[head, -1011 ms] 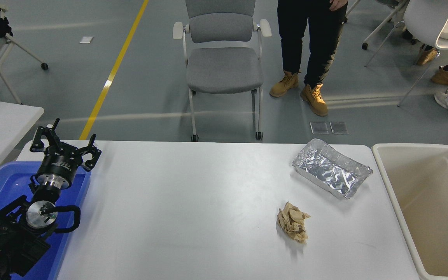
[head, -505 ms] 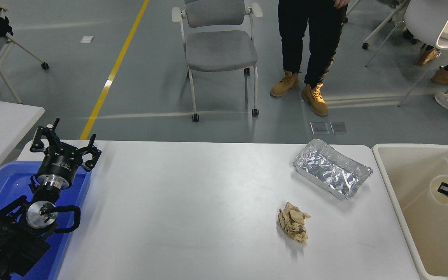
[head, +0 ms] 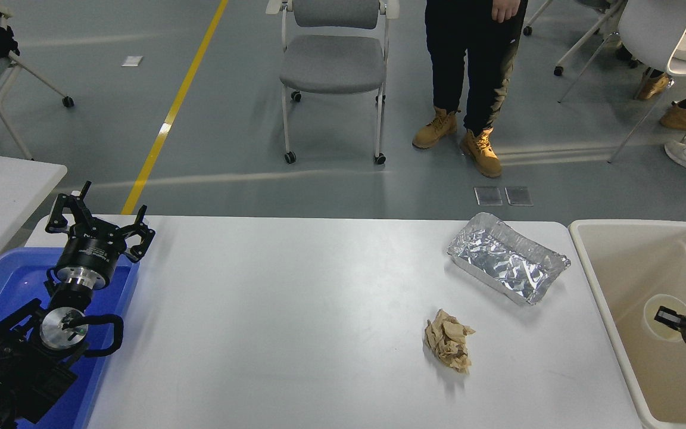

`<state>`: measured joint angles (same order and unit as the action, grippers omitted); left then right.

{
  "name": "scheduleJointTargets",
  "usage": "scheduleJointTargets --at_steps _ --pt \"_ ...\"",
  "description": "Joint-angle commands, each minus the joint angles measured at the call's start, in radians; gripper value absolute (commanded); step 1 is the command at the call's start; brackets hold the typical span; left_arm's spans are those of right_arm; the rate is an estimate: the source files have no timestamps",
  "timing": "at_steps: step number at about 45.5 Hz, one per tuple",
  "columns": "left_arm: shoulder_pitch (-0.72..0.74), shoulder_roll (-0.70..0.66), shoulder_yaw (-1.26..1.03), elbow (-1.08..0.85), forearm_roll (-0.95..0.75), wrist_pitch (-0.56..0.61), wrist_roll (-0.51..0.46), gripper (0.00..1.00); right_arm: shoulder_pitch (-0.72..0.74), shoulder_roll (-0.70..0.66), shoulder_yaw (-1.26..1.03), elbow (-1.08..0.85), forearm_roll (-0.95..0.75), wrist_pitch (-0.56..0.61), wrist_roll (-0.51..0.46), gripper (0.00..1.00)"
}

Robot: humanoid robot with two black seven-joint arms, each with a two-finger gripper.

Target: Clean the table surface

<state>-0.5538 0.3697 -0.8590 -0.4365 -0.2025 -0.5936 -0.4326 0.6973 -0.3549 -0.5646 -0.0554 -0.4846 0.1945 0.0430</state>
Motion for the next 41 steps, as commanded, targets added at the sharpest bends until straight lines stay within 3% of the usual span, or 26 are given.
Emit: scheduleJointTargets --at_steps 1,11,13,16,21,23,30,41 --pt "0.000 0.000 0.000 -0.001 0.000 0.000 0.000 1.00 -0.012 0.001 0.002 -0.003 0.000 -0.003 0.000 0.00" --pt "0.000 0.000 0.000 0.001 0.000 0.000 0.000 1.00 -0.009 -0.007 0.009 -0.012 0.001 -0.026 0.000 0.00" --pt "0.000 0.000 0.000 -0.001 0.000 0.000 0.000 1.00 -0.009 -0.007 0.011 -0.015 0.001 -0.050 0.000 0.14" --pt "0.000 0.000 0.000 -0.001 0.000 0.000 0.000 1.00 -0.009 -0.007 0.012 -0.018 0.003 -0.093 0.000 0.43" --pt "0.000 0.000 0.000 0.001 0.000 0.000 0.000 1.00 -0.009 -0.006 0.015 -0.018 0.004 -0.151 0.001 0.77" --pt "0.000 0.000 0.000 -0.001 0.000 0.000 0.000 1.00 -0.009 -0.006 0.023 -0.018 0.003 -0.173 0.000 0.84" --pt "0.000 0.000 0.000 -0.001 0.000 0.000 0.000 1.00 -0.005 -0.004 0.046 -0.015 0.004 -0.234 0.000 0.96" --pt "0.000 0.000 0.000 0.001 0.000 0.000 0.000 1.00 0.070 -0.012 0.186 -0.017 0.004 -0.267 0.001 0.96"
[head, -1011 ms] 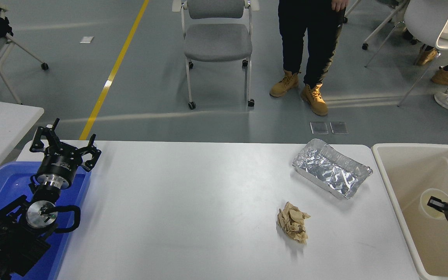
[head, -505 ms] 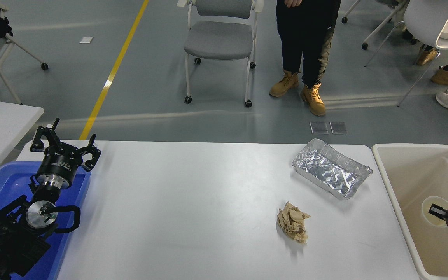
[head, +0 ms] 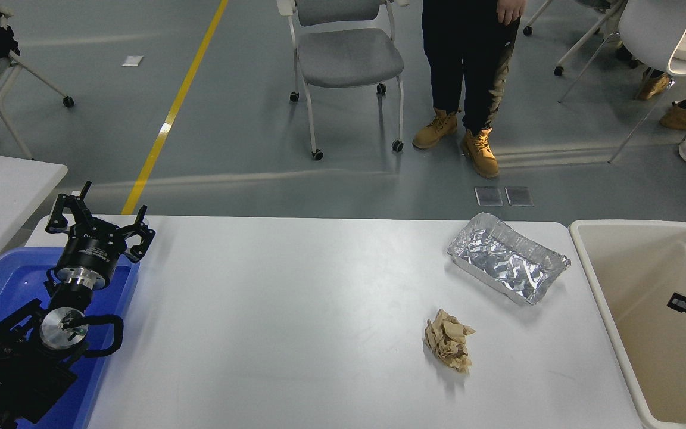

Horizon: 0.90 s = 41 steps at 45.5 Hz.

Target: Clean the table surface

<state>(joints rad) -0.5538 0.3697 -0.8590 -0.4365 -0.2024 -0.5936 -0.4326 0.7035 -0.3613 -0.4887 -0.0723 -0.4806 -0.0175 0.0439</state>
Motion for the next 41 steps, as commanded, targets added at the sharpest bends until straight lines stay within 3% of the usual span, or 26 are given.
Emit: scheduleJointTargets --at_steps 1,11,22,41 --pt "0.000 0.000 0.000 0.001 0.000 0.000 0.000 1.00 0.077 -0.008 0.125 0.000 0.000 -0.061 0.001 0.96" --pt "0.000 0.000 0.000 0.001 0.000 0.000 0.000 1.00 0.286 -0.037 0.475 0.000 0.000 -0.064 -0.009 0.98" --pt "0.000 0.000 0.000 -0.001 0.000 0.000 0.000 1.00 0.347 -0.042 0.584 0.006 0.011 -0.076 0.004 0.97" --pt "0.000 0.000 0.000 0.001 0.000 0.000 0.000 1.00 0.441 -0.059 0.763 0.069 0.174 -0.073 0.016 0.98"
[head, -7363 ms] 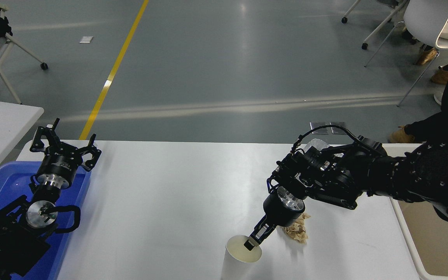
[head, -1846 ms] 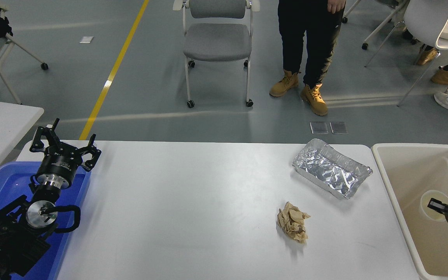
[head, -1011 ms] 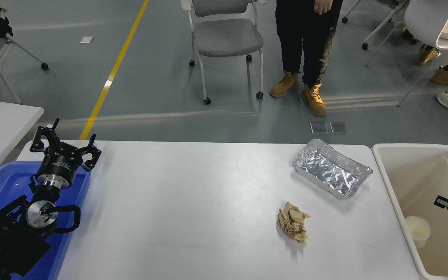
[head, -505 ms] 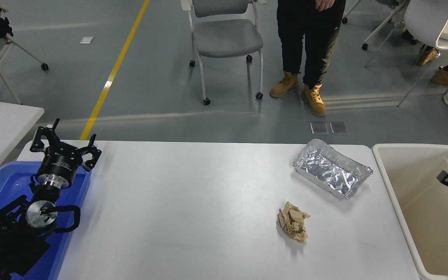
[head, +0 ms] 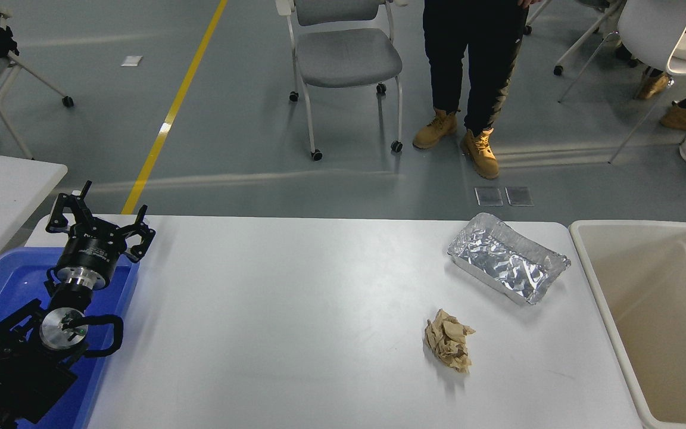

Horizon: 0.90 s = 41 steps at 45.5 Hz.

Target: Clean the table surface

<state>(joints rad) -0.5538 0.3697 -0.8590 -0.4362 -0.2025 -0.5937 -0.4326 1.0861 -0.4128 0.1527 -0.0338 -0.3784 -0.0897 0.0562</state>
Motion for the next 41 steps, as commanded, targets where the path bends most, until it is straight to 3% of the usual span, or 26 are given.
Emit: scheduleJointTargets --at_steps 1,12,18,32,41 --pt "0.000 0.000 0.000 0.001 0.000 0.000 0.000 1.00 0.064 -0.009 0.137 0.038 0.079 -0.001 0.004 0.98" --pt "0.000 0.000 0.000 0.001 0.000 0.000 0.000 1.00 0.101 -0.035 0.293 0.219 0.124 0.002 0.020 0.98" --pt "0.000 0.000 0.000 0.001 0.000 0.000 0.000 1.00 0.112 -0.047 0.364 0.336 0.125 0.008 0.119 0.98" --pt "0.000 0.000 0.000 0.001 0.000 0.000 0.000 1.00 0.117 -0.024 0.462 0.370 0.332 0.042 0.143 0.98" --pt "0.000 0.000 0.000 -0.001 0.000 0.000 0.000 1.00 0.086 0.019 0.498 0.382 0.380 0.133 0.146 0.98"
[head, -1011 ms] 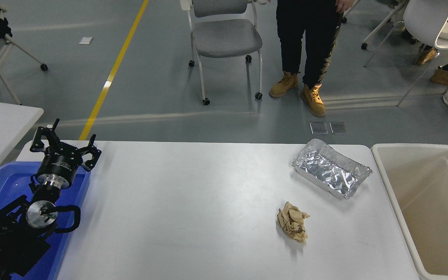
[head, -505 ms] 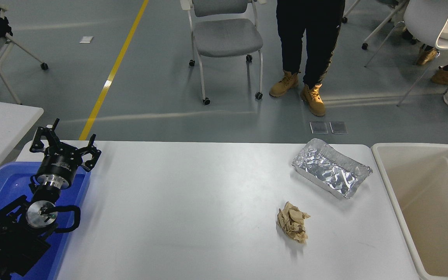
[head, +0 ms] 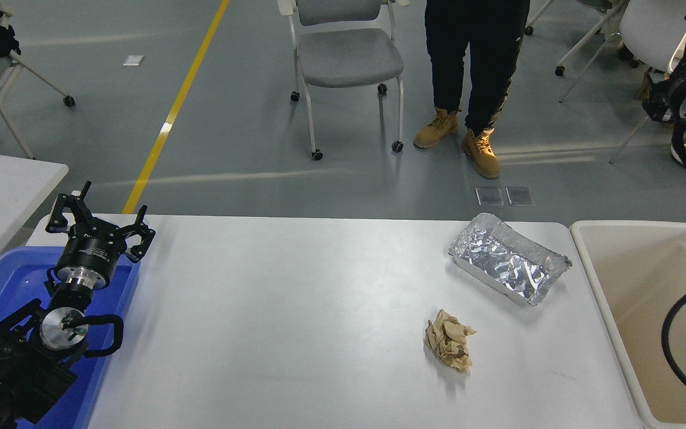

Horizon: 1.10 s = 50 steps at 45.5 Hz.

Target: Clean the table surface

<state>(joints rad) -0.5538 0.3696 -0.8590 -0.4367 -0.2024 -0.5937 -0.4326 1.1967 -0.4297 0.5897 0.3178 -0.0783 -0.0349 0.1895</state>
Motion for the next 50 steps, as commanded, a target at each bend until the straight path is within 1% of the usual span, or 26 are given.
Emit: scheduleJointTargets --at_steps 1,15,28,33,40,50 --pt "0.000 0.000 0.000 0.000 0.000 0.000 0.000 1.00 -0.031 0.037 0.071 0.036 0.080 0.085 0.013 0.98" --pt "0.000 0.000 0.000 0.001 0.000 0.000 0.000 1.00 -0.108 0.045 0.121 0.142 0.080 0.102 0.022 0.98" --pt "0.000 0.000 0.000 0.000 0.000 0.000 0.000 1.00 -0.146 0.066 0.136 0.147 0.077 0.102 0.039 0.98" --pt "0.000 0.000 0.000 0.001 0.000 0.000 0.000 1.00 -0.178 0.068 0.136 0.149 0.077 0.122 0.042 0.98" --pt "0.000 0.000 0.000 0.001 0.000 0.000 0.000 1.00 -0.221 0.094 0.136 0.149 0.077 0.170 0.091 0.98" --pt "0.000 0.000 0.000 0.001 0.000 0.000 0.000 1.00 -0.269 0.109 0.136 0.149 0.077 0.193 0.169 0.98"
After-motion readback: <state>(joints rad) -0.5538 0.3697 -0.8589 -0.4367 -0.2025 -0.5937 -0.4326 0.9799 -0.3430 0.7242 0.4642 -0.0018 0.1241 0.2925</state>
